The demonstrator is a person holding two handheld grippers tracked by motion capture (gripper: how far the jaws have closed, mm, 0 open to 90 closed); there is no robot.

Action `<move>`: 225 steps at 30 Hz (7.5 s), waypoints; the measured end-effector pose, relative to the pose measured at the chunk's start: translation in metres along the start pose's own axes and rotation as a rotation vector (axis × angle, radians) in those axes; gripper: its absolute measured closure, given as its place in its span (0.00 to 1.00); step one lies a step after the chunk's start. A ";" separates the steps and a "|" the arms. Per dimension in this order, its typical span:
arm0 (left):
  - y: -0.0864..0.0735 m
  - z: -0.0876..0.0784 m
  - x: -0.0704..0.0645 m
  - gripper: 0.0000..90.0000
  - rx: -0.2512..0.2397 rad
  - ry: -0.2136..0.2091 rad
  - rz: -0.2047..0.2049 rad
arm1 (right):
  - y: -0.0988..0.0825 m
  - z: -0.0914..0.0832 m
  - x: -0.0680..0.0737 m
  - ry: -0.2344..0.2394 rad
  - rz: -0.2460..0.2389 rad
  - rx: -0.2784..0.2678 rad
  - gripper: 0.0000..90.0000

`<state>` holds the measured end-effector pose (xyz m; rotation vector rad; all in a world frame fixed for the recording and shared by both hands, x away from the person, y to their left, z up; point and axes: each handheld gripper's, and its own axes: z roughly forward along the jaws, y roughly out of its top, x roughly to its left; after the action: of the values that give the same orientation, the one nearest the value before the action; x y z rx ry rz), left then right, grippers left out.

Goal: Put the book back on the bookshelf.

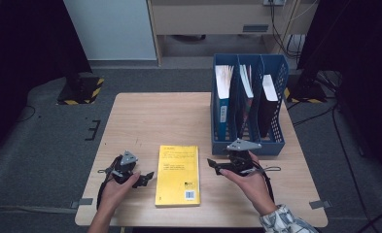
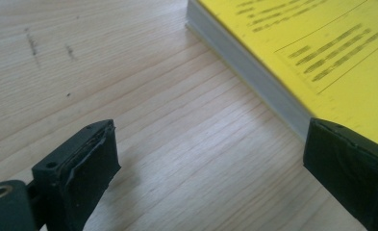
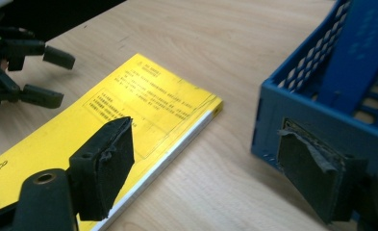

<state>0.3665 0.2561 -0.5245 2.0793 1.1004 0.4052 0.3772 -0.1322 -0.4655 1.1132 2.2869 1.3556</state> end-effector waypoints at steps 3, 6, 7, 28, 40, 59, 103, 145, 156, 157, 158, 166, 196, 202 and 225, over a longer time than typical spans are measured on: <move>0.003 -0.003 -0.008 0.07 -0.040 -0.027 0.009 | -0.003 0.006 0.008 0.014 -0.011 0.022 0.21; 0.005 -0.004 -0.014 0.08 -0.048 -0.029 0.012 | -0.006 0.012 0.013 0.042 -0.023 0.038 0.17; 0.005 -0.004 -0.014 0.08 -0.048 -0.029 0.012 | -0.006 0.012 0.013 0.042 -0.023 0.038 0.17; 0.006 0.012 -0.032 0.14 0.003 -0.104 0.004 | -0.038 0.067 0.030 0.156 -0.023 0.221 0.25; 0.004 0.018 -0.034 0.11 0.012 -0.161 -0.034 | -0.044 0.069 0.037 0.156 -0.026 0.198 0.19; 0.011 0.028 -0.036 0.15 -0.015 -0.240 -0.053 | -0.045 0.073 0.052 0.151 -0.043 0.200 0.14; 0.038 0.038 -0.060 0.33 -0.034 -0.257 0.011 | -0.047 0.074 0.057 0.146 -0.041 0.195 0.07; 0.041 0.037 -0.060 0.80 -0.010 -0.293 -0.023 | -0.047 0.077 0.051 0.156 -0.072 0.174 0.06; 0.042 0.036 -0.059 0.84 -0.018 -0.300 -0.039 | -0.047 0.077 0.050 0.155 -0.065 0.171 0.06; 0.042 0.036 -0.059 0.85 -0.019 -0.300 -0.044 | -0.047 0.077 0.050 0.155 -0.066 0.170 0.06; 0.042 0.035 -0.058 0.86 -0.019 -0.302 -0.051 | -0.047 0.077 0.050 0.155 -0.065 0.171 0.06; 0.044 0.029 -0.058 0.89 -0.062 -0.306 -0.067 | -0.046 0.076 0.046 0.161 -0.029 0.168 0.06; 0.050 0.012 -0.060 0.92 -0.157 -0.380 -0.043 | -0.044 0.087 0.048 0.342 0.063 0.136 0.04; 0.050 0.011 -0.059 0.91 -0.147 -0.354 -0.020 | -0.040 0.089 0.045 0.352 0.086 0.146 0.10; 0.049 0.003 -0.044 0.91 -0.172 -0.361 -0.045 | -0.008 0.075 0.037 0.325 0.035 0.096 0.45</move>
<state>0.3714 0.2016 -0.4878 1.8801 0.8630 0.0916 0.3902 -0.0602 -0.5067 1.0286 2.5944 1.5531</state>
